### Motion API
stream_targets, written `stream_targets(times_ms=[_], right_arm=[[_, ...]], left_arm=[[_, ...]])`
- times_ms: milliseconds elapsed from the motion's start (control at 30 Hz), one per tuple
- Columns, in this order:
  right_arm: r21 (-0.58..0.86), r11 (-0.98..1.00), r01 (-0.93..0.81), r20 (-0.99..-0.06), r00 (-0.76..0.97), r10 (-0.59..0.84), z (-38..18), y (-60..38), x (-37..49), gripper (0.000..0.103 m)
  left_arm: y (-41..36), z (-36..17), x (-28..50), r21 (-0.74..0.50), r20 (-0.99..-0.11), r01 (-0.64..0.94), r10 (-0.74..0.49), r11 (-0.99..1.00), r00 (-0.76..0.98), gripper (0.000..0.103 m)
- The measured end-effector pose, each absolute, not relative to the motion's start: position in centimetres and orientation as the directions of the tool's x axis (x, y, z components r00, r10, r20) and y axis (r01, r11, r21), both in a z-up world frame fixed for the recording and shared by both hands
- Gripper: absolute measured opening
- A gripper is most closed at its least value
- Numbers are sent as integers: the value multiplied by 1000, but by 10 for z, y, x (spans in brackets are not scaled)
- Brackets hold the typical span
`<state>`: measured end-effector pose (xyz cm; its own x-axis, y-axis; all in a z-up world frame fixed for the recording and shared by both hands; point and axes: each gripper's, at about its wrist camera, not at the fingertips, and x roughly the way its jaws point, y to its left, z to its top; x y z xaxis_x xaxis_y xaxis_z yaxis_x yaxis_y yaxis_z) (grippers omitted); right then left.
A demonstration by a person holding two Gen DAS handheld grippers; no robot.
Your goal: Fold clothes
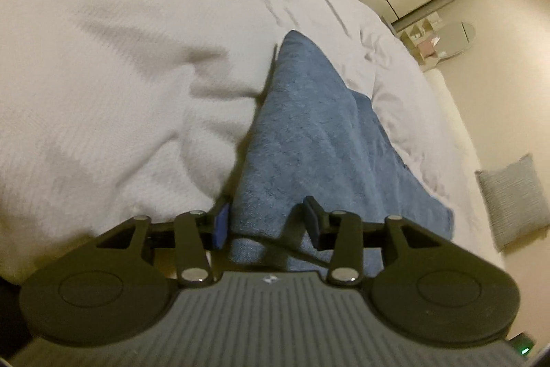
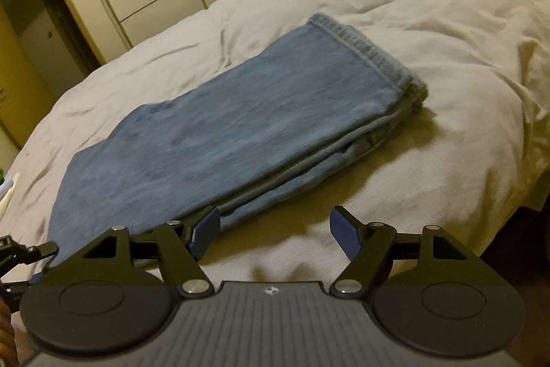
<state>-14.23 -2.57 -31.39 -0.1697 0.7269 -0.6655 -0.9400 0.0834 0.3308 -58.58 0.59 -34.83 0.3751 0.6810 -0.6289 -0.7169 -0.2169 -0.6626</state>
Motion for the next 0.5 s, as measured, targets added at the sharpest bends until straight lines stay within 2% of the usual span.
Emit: stream_targets(times_ms=[100,200,300,400,500], right_arm=[[338,104,-935,-651,-152,744,-311,-25,-130,72],[344,121,-931,-632,-134,763,-307,-25,-115,72],[366,138,-920,-604,-121,788,-300,-27,-96,72],[380,159,-911,-576,-99,811,-293,-27,-74,72],[386,191,-903,-556,-62,829,-285,-27,-51,72]], left_arm=[[4,-324,-569,-564,-648,-809,694,-162,313,15],[4,-280,-538,-418,-631,-906,740,-71,233,13],[8,-231,-485,-260,-561,-962,797,87,224,13],[17,-204,-424,-166,-489,-955,821,245,295,13],[29,-200,-361,-128,-474,-911,782,392,404,13]])
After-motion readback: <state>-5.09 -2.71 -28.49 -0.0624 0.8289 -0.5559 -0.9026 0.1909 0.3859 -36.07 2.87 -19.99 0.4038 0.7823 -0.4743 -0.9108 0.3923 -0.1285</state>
